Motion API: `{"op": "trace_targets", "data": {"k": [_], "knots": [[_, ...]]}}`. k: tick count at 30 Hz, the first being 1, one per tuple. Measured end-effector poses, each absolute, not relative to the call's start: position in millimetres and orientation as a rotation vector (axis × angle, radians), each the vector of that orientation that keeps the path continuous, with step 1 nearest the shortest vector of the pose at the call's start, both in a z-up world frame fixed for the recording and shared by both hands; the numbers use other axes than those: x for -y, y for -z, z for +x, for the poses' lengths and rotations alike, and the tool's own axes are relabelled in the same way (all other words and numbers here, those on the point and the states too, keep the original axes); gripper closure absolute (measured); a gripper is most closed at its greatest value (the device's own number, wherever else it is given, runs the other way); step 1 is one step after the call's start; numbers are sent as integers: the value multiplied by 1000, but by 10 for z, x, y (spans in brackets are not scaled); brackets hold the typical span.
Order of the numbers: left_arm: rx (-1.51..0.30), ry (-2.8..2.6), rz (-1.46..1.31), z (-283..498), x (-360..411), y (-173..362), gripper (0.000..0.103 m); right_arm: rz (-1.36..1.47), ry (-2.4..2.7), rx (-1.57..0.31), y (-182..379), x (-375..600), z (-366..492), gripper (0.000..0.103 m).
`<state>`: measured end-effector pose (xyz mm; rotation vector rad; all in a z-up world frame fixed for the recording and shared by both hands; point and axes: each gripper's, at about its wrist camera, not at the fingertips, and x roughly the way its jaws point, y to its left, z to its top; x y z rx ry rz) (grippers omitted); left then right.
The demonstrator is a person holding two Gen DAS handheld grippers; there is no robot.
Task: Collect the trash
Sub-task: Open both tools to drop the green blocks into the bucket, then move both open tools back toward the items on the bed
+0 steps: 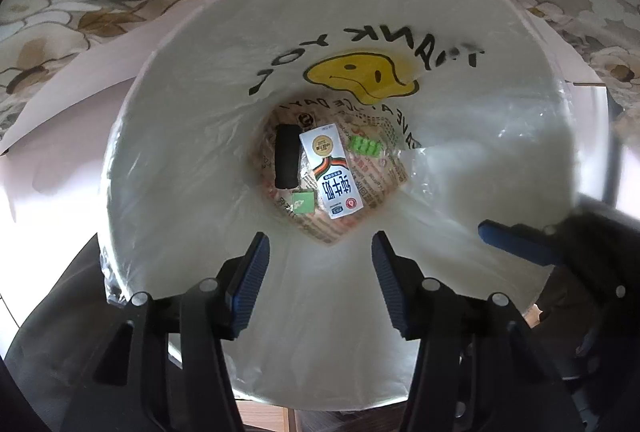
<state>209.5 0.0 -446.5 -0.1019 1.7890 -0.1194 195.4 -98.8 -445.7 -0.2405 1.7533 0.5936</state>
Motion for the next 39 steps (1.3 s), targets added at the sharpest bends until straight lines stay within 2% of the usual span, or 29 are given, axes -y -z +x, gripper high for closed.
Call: {"op": "trace_targets", "data": {"k": [8,18,21,31,39], "knots": [[-1723,110,-73,2036,-44,4167,47,-257,-588,-1684,4157,1086,1968,48],[-1547,144,-56,1856,-167,3308,47,-311,-618,-1522,3357,1314,1874,48],[-1507,141,-57,1819,-227,3053,37,-307,-628,-1461,3058,1341,1822,48],[-1321,129,-63,1725,-473,2100,23,-349,-668,-1244,2074,1432,1717,40],[-1194,76,-42,1865,-692,1460,21,-368,-664,-1077,1382,1523,1807,39]]}}
